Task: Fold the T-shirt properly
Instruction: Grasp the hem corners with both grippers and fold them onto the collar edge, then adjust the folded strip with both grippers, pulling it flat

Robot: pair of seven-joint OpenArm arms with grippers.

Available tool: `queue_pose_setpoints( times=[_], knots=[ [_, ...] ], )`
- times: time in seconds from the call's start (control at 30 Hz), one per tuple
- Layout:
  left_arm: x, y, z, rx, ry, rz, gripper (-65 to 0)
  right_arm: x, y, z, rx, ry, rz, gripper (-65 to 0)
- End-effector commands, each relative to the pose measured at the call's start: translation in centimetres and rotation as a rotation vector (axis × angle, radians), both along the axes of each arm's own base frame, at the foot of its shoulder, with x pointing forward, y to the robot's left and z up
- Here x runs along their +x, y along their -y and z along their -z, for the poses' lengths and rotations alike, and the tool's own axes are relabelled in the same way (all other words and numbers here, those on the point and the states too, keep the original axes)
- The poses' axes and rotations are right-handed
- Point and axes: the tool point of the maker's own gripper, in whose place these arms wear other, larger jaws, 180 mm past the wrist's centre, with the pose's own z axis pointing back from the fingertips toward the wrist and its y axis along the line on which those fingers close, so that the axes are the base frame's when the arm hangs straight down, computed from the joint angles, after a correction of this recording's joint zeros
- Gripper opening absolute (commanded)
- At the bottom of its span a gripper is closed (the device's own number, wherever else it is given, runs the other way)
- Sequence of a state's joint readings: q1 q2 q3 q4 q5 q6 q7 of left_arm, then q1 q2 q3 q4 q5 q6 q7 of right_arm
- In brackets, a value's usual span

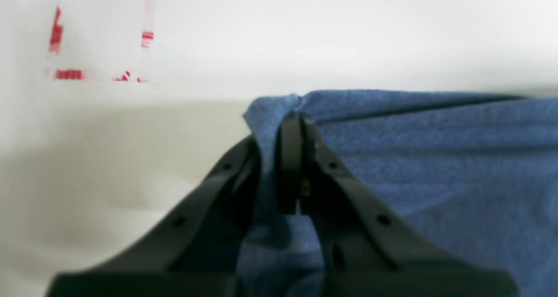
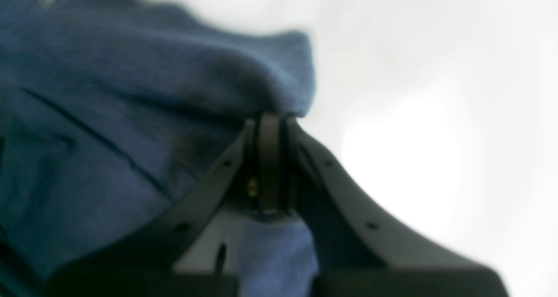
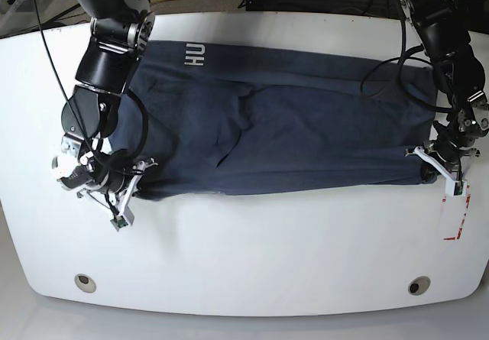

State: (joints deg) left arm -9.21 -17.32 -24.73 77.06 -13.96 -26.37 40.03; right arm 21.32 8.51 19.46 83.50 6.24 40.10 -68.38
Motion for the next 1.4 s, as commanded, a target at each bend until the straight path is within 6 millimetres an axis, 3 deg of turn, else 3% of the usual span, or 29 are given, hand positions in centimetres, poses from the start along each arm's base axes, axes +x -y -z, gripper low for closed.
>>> queue_pose_setpoints(
  times=[0.0, 0.3, 0.4, 0.67, 0.9, 0.93, 1.03, 1.1, 1.2, 1.23, 1.37],
  knots=[
    [0.1, -0.7, -2.0, 0.047, 0.049, 0.012, -65.0, 0.0, 1.2, -2.7, -0.063, 0.071, 0.011, -65.0],
    [-4.0, 0.7, -0.6, 0.144, -0.068, 0.154, -64.9, -6.9, 1.8, -3.5, -0.217, 0.07, 0.004, -65.0],
    [-5.9, -1.0, -0.5, 0.189, -0.129, 0.147, -64.7, -9.6, 1.7, -2.4, -0.24, 0.033, -0.008, -65.0],
    [-9.1, -2.1, 1.3, 0.21, -0.232, 0.174, -64.6, -15.7, 0.3, 2.4, -0.195, -0.131, -0.018, -65.0],
    [-11.1, -2.1, 2.9, 0.21, -0.292, 0.187, -64.3, -17.5, -0.9, 3.7, -0.16, -0.173, -0.019, -65.0],
    [-11.6, -2.0, 3.2, 0.209, -0.305, 0.19, -62.9, -17.7, -0.9, 3.8, -0.158, -0.179, -0.019, -64.4],
    [-12.2, -1.7, 3.7, 0.21, -0.322, 0.202, -50.4, -17.8, -0.9, 3.9, -0.158, -0.182, -0.018, -50.3],
    [-12.5, -1.1, 4.2, 0.206, -0.337, 0.225, -35.6, -18.1, -0.8, 4.0, -0.159, -0.187, -0.017, -40.1],
    [-12.8, -0.7, 4.1, 0.213, -0.338, 0.239, -17.4, -18.0, -0.4, 3.3, -0.142, -0.161, 0.007, -34.1],
    [-12.6, -0.7, 3.7, 0.222, -0.327, 0.242, -14.3, -17.9, -0.7, 3.2, -0.106, -0.149, 0.017, -34.2],
    [-11.1, 0.9, 0.7, 0.241, -0.221, 0.28, -14.4, -17.3, -1.1, 1.7, 0.073, -0.066, 0.054, -34.7]
  ],
)
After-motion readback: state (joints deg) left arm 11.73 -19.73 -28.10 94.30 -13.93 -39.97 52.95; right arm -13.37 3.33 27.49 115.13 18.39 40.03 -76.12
